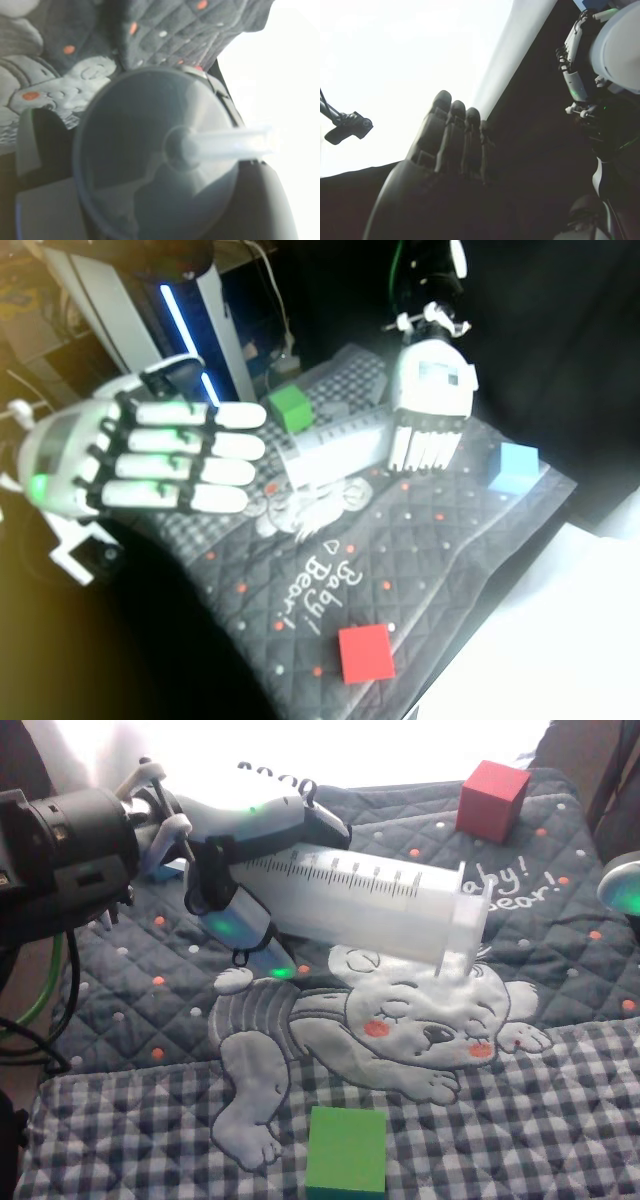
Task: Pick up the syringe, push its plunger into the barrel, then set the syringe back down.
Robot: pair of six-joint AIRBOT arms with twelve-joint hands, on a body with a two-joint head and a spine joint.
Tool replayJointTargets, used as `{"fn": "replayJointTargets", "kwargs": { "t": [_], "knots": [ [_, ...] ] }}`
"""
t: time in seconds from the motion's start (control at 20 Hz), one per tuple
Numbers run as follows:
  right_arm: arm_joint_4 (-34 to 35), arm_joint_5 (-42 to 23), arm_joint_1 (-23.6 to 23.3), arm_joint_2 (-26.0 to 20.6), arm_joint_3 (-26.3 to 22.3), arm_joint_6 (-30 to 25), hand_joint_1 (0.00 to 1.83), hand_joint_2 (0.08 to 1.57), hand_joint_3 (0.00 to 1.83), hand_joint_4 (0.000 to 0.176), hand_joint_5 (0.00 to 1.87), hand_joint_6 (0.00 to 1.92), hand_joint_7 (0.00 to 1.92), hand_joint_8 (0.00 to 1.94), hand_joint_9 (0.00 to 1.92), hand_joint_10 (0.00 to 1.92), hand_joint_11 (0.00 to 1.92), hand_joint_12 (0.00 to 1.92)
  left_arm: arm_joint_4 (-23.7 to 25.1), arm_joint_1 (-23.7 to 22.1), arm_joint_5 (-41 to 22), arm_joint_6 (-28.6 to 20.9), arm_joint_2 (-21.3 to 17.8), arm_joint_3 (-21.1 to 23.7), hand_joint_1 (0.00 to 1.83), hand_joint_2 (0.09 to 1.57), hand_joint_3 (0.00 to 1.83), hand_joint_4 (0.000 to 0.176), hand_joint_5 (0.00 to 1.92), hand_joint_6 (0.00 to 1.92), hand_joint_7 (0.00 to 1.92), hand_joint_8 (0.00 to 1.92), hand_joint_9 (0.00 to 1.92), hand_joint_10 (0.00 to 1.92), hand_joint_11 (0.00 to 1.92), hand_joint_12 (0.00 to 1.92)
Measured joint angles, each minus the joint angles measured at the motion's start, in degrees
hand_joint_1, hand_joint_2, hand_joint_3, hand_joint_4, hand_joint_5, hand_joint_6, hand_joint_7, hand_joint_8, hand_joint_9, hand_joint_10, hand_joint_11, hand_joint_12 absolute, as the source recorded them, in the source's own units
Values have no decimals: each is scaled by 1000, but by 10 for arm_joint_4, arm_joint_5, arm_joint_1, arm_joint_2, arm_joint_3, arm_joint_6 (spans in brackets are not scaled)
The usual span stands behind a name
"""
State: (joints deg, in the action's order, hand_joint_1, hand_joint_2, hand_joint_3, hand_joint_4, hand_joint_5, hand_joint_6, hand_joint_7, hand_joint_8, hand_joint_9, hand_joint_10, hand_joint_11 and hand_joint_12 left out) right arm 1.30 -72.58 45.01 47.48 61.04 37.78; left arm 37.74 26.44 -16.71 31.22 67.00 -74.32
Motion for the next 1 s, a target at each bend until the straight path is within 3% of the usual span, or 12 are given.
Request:
{"fn": "replayJointTargets", "kwargs": {
  "t": [0.2,0.45,0.55,0.6,0.65,0.7,0.75,0.8,0.85,0.9,0.95,1.0],
  "knots": [
    [0,0,0,0,0,0,107,750,0,0,158,4,199,5,188,6,169,67,6,7,11,0,2,2,1406,1170,2,0,1234,1921,1417,1921,1510,1921,1580,1921],
    [-4,0,0,0,0,0,115,760,3,0,150,0,189,0,179,0,160,59,13,10,16,0,11,2,1386,1156,0,0,1158,1921,1290,1921,1410,1921,1495,1921],
    [-4,0,0,0,0,0,126,760,2,0,155,2,190,0,175,0,158,57,13,11,17,0,11,2,1349,1153,0,0,1031,1921,1191,1921,1297,1921,1380,1921],
    [-4,0,0,0,0,0,126,758,1,2,152,0,188,0,172,0,156,55,13,11,19,0,11,2,1321,1157,1,88,975,1921,1134,1921,1237,1921,1319,1921],
    [-4,0,0,0,0,0,123,750,0,5,147,0,187,0,174,1,157,55,13,11,23,0,11,2,1294,1161,2,113,933,1921,1072,1921,1195,1921,1295,1921],
    [-4,0,0,0,0,0,122,755,0,7,158,4,196,4,183,5,167,59,13,11,23,0,11,2,1244,1168,3,56,885,1921,1027,1921,1200,1921,1332,1921],
    [-4,0,0,0,0,0,123,762,3,8,161,5,201,5,186,6,171,60,13,13,24,0,11,2,1219,1165,1,12,844,1921,996,1921,1195,1921,1342,1921],
    [-4,0,0,0,0,0,118,766,4,13,168,8,204,6,188,6,175,61,13,14,24,0,13,2,1077,1228,44,0,731,1583,921,1921,1148,1921,1313,1921],
    [-4,0,0,0,0,0,117,763,3,14,166,6,203,5,186,5,175,61,13,15,25,0,14,2,1028,1246,58,0,698,1528,839,1921,1058,1921,1232,1921],
    [-4,0,0,0,0,0,100,768,4,12,171,7,209,7,192,7,178,61,14,16,26,0,14,2,935,1277,56,8,648,1566,712,1909,886,1921,1051,1921],
    [-4,0,0,0,0,0,105,768,4,8,169,5,211,6,197,8,182,62,14,16,26,0,14,2,927,1274,32,43,662,1531,661,1858,797,1921,920,1921],
    [-4,0,0,0,0,0,104,774,6,5,164,3,206,4,197,7,182,61,14,16,26,0,14,2,896,1248,6,149,701,1437,633,1603,709,1759,721,1906]
  ]
}}
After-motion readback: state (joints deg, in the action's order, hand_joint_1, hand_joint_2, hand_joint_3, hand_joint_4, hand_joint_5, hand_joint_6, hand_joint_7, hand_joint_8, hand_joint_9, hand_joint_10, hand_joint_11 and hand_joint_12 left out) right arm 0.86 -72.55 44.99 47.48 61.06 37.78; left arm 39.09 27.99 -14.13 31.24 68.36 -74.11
